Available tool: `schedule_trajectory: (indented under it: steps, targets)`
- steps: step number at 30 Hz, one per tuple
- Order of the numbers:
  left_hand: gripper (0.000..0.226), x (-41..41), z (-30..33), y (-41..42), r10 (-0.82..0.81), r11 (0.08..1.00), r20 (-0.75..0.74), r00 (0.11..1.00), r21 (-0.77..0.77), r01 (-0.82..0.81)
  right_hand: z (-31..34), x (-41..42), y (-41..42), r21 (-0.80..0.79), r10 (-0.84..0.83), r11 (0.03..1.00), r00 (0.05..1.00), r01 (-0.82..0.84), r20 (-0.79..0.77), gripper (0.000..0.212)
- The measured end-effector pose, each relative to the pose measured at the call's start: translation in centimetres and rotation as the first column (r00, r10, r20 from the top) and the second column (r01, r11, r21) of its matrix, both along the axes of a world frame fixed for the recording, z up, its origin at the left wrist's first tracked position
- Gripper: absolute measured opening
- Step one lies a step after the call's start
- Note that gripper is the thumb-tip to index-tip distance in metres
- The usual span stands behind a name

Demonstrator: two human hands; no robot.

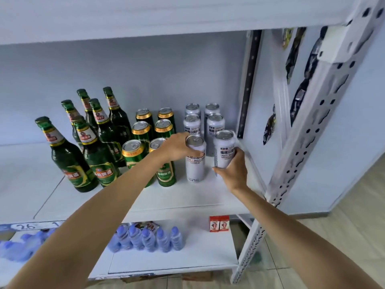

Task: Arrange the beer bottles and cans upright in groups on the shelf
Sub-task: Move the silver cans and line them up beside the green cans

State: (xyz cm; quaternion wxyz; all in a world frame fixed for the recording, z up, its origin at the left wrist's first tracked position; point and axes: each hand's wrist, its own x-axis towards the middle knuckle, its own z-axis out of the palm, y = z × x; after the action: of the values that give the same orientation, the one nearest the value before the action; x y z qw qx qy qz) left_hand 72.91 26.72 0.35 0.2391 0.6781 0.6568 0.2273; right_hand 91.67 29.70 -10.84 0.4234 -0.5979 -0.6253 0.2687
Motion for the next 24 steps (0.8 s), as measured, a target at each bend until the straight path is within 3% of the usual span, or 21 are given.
schedule_trajectory:
  steps: [4,11,14,16,20,24]
  targets:
    - [0.036,0.1,0.5,0.9,-0.021,0.997,0.010,1.000,-0.072,0.021,-0.7,-0.9,1.5,-0.019,-0.011,1.000,1.000,0.011,-0.016,0.090]
    - [0.027,0.1,1.9,1.3,-0.117,0.973,-0.148,0.982,-0.217,0.083,-0.8,-0.7,1.3,-0.006,0.089,0.996,0.995,-0.089,-0.040,0.103]
    - [0.043,0.3,2.6,1.3,-0.065,0.977,-0.153,0.986,-0.210,0.031,-1.4,0.1,2.4,-0.049,0.193,0.977,0.957,-0.208,-0.216,0.079]
    - [0.055,0.4,2.9,1.5,-0.031,0.986,-0.196,0.980,-0.168,-0.002,-1.5,1.0,2.8,-0.053,0.232,0.967,0.950,-0.248,-0.210,0.063]
    - [0.048,0.4,2.8,1.8,-0.048,0.988,-0.242,0.969,-0.153,0.010,-1.2,1.3,2.5,0.012,0.225,0.974,0.964,-0.225,-0.144,0.084]
    - [0.054,0.0,2.9,1.7,-0.064,0.987,-0.262,0.963,-0.158,0.023,-1.2,0.9,2.7,0.026,0.242,0.970,0.966,-0.241,-0.095,0.091]
